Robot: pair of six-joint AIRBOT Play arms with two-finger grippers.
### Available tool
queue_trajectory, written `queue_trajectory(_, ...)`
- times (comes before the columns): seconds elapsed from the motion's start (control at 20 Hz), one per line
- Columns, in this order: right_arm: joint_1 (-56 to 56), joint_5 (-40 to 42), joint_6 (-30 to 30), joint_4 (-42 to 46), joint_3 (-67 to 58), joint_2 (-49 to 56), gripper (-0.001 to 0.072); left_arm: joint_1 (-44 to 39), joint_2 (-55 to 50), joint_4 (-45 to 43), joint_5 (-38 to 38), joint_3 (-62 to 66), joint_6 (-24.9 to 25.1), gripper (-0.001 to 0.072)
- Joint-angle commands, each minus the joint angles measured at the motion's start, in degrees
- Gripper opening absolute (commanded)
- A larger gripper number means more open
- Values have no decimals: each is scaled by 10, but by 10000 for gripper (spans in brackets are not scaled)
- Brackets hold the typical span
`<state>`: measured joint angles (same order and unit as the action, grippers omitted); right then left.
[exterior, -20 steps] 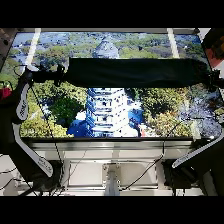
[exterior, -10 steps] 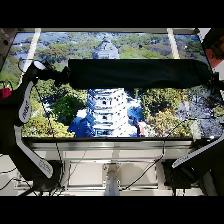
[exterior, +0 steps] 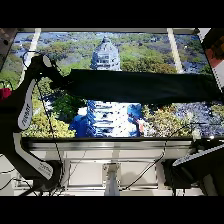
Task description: Fold the clothes and pants, and hang the long-sleeved shirts on hangers.
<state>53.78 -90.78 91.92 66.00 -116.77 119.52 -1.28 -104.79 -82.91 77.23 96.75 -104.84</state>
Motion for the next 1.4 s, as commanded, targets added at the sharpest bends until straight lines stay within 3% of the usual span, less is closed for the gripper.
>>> queue_trajectory(0.0, 12, -59, -1, 44, 0, -12, 25, -9, 21, -67, 82, 0, 2, 22)
queue_trajectory(0.15, -5, -58, 1, 44, 0, -11, 30, -23, 22, -66, 96, 0, 5, 24)
queue_trajectory(0.2, -10, -57, 2, 44, 0, -11, 62, -29, 22, -66, 96, 0, 7, 44)
queue_trajectory(0.3, -17, -56, 14, 48, 0, -11, 299, -34, 23, -67, 101, 0, 7, 347)
queue_trajectory(0.35, -16, -56, 20, 49, 0, -11, 364, -34, 23, -66, 103, 0, 7, 366)
queue_trajectory(0.55, -16, -55, 34, 67, -1, -11, 385, -23, 26, -66, 99, 0, 6, 364)
queue_trajectory(0.65, -15, -43, 34, 91, -2, -12, 385, -21, 37, -42, 58, 0, 7, 361)
queue_trajectory(0.75, -10, -31, 34, 96, -2, -12, 385, -21, 53, 81, -10, 0, 37, 360)
queue_trajectory(0.85, 1, -17, 15, 87, -2, -12, 385, -22, 59, 274, -67, 0, 118, 359)
queue_trajectory(0.95, 22, 2, 5, 23, -2, -9, 385, -34, 57, 420, -100, 0, 188, 361)
queue_trajectory(1.0, 33, 9, -7, -20, -2, -7, 406, -45, 57, 446, -113, 0, 206, 363)
queue_trajectory(1.05, 43, 10, -12, -39, -2, -4, 485, -60, 57, 443, -127, 0, 210, 365)
queue_trajectory(1.1, 50, 8, -12, -35, -2, 0, 520, -75, 57, 429, -140, 0, 211, 365)
queue_trajectory(1.35, 62, 51, -16, -45, -2, 20, 519, -147, 35, 414, -189, 0, 191, 367)
